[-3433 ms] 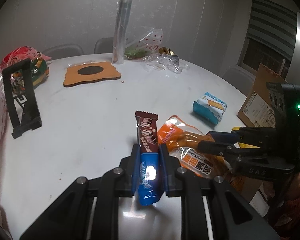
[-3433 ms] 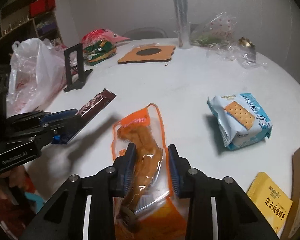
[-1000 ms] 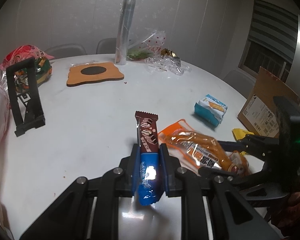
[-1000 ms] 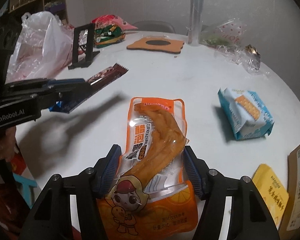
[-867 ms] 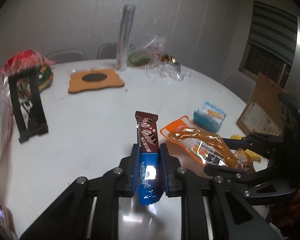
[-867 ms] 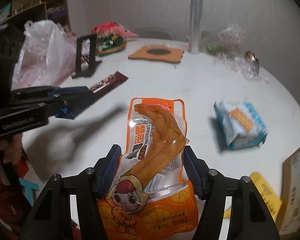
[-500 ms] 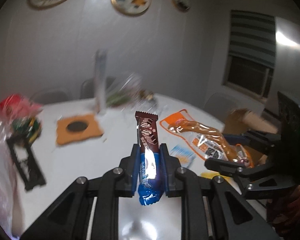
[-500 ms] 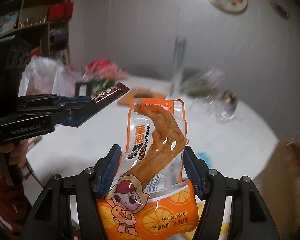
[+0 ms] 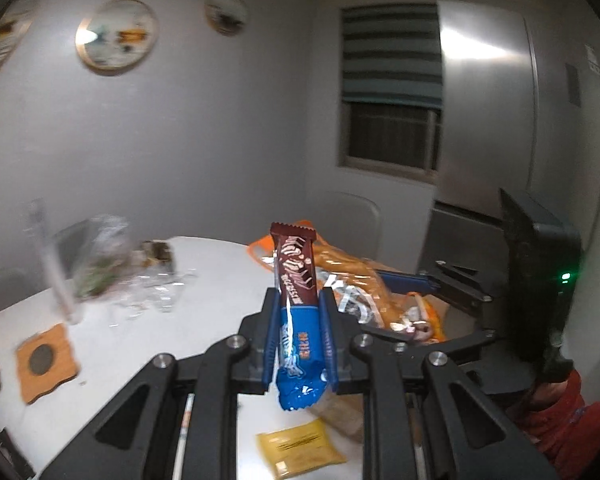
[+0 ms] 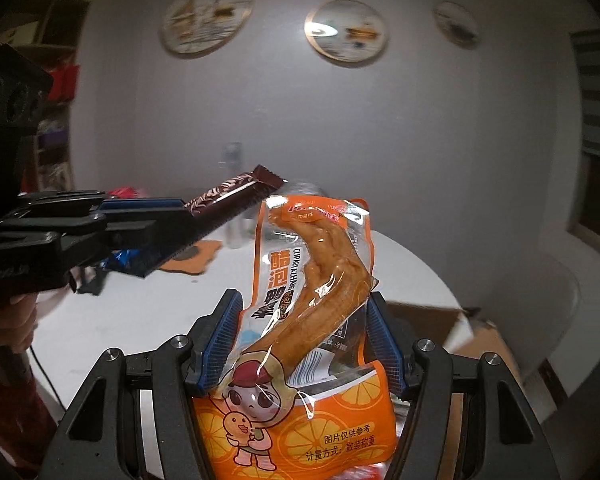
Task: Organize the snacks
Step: 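Carry the chocolate bar with the left gripper while the right carries the orange pouch into the box, then open both grippers over the box and withdraw toward the table, then grasp the blue cracker pack with the left gripper while the right grasps the yellow cheese cracker pack, then carry the blue pack with the left gripper while the right carries the yellow pack into the box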
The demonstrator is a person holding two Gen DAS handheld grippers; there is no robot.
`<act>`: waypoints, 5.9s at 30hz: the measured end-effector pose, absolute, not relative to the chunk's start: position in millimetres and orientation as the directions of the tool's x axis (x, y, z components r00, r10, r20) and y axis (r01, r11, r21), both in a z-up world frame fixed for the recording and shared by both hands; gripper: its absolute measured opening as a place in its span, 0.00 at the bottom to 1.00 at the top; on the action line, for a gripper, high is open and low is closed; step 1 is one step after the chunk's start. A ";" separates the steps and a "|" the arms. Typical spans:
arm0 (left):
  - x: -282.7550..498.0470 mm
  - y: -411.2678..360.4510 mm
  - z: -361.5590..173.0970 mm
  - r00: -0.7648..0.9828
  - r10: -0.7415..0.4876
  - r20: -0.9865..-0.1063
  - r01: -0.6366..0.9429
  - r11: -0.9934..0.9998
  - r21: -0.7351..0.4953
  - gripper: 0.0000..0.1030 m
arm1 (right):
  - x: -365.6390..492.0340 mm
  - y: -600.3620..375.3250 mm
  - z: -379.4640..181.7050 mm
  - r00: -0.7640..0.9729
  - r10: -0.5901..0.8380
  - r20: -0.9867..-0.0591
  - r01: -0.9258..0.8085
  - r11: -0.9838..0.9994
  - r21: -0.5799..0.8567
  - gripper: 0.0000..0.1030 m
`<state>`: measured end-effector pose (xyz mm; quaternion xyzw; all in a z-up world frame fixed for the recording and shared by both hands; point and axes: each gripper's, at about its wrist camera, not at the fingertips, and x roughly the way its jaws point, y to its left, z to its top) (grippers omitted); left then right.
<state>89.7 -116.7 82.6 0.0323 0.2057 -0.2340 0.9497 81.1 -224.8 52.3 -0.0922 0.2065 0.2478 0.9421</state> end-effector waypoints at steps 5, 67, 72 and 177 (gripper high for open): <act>114.7 -168.2 68.6 0.748 -0.462 -0.476 0.514 0.857 -0.023 0.16 | 100.0 -262.0 33.1 0.794 0.389 -0.468 -0.462 0.886 -0.048 0.58; 89.1 -148.6 60.1 0.801 -0.352 -0.485 0.433 0.899 0.063 0.69 | 34.1 -254.3 39.0 0.806 0.376 -0.456 -0.498 0.849 -0.179 0.74; 66.4 -93.8 57.2 0.834 -0.279 -0.477 0.348 0.936 0.060 0.69 | 6.9 -206.0 43.5 0.746 0.479 -0.462 -0.609 0.772 -0.184 0.74; 111.7 43.1 -100.7 0.681 -0.178 -0.711 0.116 0.984 -0.135 0.62 | 140.5 -99.1 -135.2 0.499 0.325 -0.804 -0.586 0.809 -0.037 0.65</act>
